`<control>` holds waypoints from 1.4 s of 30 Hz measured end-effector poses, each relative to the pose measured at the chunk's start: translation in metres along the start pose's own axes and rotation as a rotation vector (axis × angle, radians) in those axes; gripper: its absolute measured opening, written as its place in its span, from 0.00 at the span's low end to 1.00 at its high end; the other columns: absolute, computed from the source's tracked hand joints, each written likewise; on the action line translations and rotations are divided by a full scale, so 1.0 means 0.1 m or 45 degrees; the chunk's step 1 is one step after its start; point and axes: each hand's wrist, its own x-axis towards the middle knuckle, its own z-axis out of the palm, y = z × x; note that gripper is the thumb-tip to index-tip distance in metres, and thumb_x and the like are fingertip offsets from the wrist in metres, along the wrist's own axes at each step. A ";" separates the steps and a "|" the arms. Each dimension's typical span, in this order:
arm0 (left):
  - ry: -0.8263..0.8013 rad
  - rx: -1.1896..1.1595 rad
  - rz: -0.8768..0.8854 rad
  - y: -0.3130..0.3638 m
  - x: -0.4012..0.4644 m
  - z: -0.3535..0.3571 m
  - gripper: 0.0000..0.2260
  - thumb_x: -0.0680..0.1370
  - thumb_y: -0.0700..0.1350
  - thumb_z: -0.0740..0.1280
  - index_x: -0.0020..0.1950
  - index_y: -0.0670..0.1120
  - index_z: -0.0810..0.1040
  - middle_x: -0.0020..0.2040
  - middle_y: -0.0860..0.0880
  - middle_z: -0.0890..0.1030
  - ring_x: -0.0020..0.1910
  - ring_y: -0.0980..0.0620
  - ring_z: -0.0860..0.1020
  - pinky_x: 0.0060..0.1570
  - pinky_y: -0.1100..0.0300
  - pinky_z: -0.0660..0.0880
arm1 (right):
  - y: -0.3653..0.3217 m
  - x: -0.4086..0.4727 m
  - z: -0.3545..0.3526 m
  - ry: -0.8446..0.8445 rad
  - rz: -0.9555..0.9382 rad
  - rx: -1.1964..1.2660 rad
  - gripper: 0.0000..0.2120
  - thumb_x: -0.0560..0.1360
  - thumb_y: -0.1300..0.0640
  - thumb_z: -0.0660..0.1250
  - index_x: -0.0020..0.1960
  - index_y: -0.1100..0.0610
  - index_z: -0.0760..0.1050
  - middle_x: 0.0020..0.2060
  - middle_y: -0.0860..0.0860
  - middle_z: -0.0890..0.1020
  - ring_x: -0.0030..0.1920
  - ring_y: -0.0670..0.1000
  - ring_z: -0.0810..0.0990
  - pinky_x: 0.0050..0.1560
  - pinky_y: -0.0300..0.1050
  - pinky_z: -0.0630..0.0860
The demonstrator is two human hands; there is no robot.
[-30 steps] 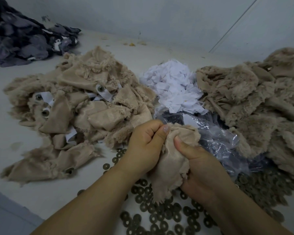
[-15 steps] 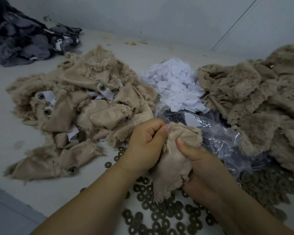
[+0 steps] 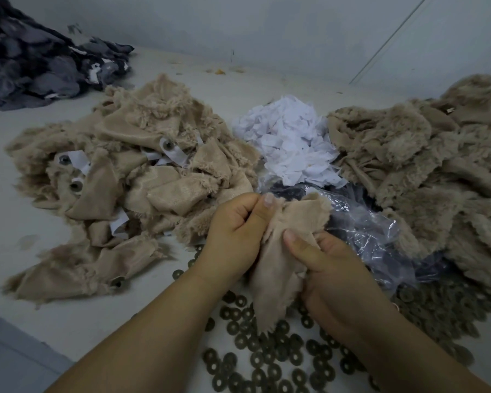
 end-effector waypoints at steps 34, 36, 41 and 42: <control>-0.187 -0.137 -0.164 -0.06 -0.02 -0.01 0.14 0.79 0.47 0.62 0.34 0.45 0.71 0.29 0.51 0.67 0.29 0.54 0.64 0.31 0.59 0.64 | -0.10 0.00 0.01 0.047 0.091 0.140 0.12 0.72 0.56 0.71 0.52 0.62 0.85 0.52 0.62 0.85 0.52 0.59 0.86 0.50 0.50 0.83; -0.212 -0.139 -0.160 -0.07 -0.03 -0.01 0.17 0.79 0.50 0.64 0.34 0.43 0.70 0.30 0.49 0.68 0.30 0.52 0.65 0.32 0.56 0.65 | -0.11 -0.01 0.01 0.075 0.090 0.132 0.12 0.72 0.57 0.70 0.52 0.63 0.84 0.52 0.62 0.85 0.52 0.59 0.86 0.51 0.50 0.83; -0.231 -0.081 -0.150 -0.07 -0.04 0.01 0.19 0.75 0.54 0.66 0.35 0.39 0.72 0.32 0.43 0.70 0.33 0.47 0.67 0.36 0.48 0.66 | -0.12 -0.04 0.04 0.134 0.121 0.138 0.15 0.72 0.56 0.71 0.54 0.64 0.83 0.51 0.63 0.85 0.52 0.60 0.85 0.52 0.52 0.83; -0.227 -0.087 -0.142 -0.07 -0.04 0.01 0.19 0.75 0.54 0.65 0.35 0.39 0.71 0.32 0.43 0.70 0.32 0.47 0.67 0.36 0.49 0.66 | -0.12 -0.04 0.05 0.133 0.138 0.151 0.16 0.72 0.55 0.70 0.55 0.64 0.83 0.52 0.63 0.85 0.53 0.60 0.85 0.52 0.52 0.83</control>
